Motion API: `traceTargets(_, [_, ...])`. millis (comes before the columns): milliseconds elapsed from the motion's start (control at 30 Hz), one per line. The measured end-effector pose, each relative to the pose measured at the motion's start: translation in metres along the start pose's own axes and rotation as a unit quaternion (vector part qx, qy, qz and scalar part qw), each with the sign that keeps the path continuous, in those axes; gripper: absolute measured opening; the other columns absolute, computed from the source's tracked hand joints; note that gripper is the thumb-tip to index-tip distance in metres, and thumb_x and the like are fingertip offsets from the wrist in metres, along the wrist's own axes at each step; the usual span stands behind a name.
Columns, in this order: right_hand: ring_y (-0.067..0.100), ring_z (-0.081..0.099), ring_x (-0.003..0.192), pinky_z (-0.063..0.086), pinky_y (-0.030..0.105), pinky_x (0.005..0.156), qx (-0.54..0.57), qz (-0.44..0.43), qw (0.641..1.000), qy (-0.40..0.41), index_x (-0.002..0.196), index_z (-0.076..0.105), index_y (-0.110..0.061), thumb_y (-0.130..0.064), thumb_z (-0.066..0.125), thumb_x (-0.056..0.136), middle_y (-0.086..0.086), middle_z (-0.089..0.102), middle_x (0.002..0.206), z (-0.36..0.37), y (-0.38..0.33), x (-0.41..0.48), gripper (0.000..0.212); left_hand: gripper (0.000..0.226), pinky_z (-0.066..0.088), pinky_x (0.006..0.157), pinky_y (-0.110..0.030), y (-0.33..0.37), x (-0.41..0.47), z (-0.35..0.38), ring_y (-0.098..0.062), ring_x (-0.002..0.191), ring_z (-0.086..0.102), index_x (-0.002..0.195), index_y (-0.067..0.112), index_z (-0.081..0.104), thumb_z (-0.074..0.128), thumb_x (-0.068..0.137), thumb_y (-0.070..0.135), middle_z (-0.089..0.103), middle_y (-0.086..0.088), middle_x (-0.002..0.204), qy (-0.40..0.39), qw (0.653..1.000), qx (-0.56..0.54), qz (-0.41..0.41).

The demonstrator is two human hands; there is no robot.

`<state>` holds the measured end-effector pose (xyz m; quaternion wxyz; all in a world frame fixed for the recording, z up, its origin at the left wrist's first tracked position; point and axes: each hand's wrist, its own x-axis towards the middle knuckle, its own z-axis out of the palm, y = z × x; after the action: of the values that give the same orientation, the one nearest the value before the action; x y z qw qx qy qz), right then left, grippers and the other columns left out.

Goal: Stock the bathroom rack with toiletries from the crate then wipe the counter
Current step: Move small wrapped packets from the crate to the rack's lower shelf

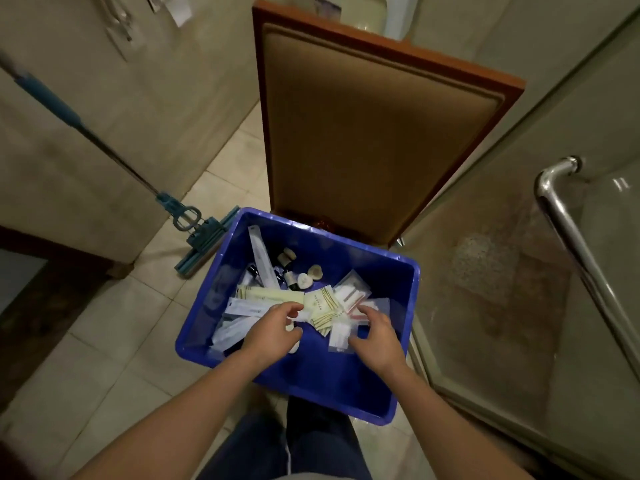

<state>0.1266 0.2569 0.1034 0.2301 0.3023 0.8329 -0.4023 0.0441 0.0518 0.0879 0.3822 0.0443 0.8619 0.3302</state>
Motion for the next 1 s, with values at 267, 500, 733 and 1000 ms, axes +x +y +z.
traceTargets(267, [0.024, 0.05, 0.123, 0.047, 0.034, 0.095, 0.004, 0.048, 0.999, -0.02, 0.144, 0.04, -0.022, -0.016, 0.066, 0.084, 0.004, 0.039, 0.145, 0.021, 0.023, 0.039, 0.066, 0.045, 0.044, 0.089, -0.023, -0.011, 0.049, 0.028, -0.004, 0.109, 0.05, 0.132, 0.031, 0.05, 0.062, 0.089, 0.022, 0.052, 0.01, 0.127, -0.049, 0.999, 0.012, 0.0])
traceTargets(500, [0.022, 0.048, 0.123, 0.046, 0.029, 0.088, 0.057, 0.081, 0.995, -0.003, 0.145, 0.04, -0.021, -0.016, 0.065, 0.084, 0.003, 0.04, 0.143, 0.055, 0.037, 0.08, 0.066, 0.052, 0.046, 0.094, -0.028, -0.021, 0.108, 0.045, -0.01, 0.118, 0.053, 0.135, 0.029, 0.049, 0.066, 0.086, 0.027, 0.054, 0.008, 0.133, -0.046, 0.996, 0.067, 0.021])
traceTargets(733, [0.019, 0.047, 0.124, 0.044, 0.027, 0.089, 0.097, 0.093, 0.991, 0.012, 0.144, 0.041, -0.021, -0.013, 0.064, 0.083, 0.003, 0.043, 0.14, 0.088, 0.05, 0.12, 0.065, 0.06, 0.04, 0.097, -0.033, -0.031, 0.159, 0.067, -0.02, 0.128, 0.042, 0.139, 0.027, 0.045, 0.068, 0.084, 0.035, 0.054, -0.001, 0.135, -0.035, 0.974, 0.203, 0.09])
traceTargets(1000, [0.015, 0.047, 0.124, 0.042, 0.024, 0.083, 0.105, 0.099, 0.989, 0.022, 0.144, 0.041, -0.025, -0.009, 0.062, 0.083, -0.002, 0.043, 0.143, 0.106, 0.061, 0.145, 0.067, 0.08, 0.032, 0.105, -0.034, -0.043, 0.183, 0.089, -0.024, 0.126, 0.039, 0.147, 0.021, 0.029, 0.07, 0.081, 0.04, 0.05, -0.003, 0.137, -0.027, 0.919, 0.365, 0.145])
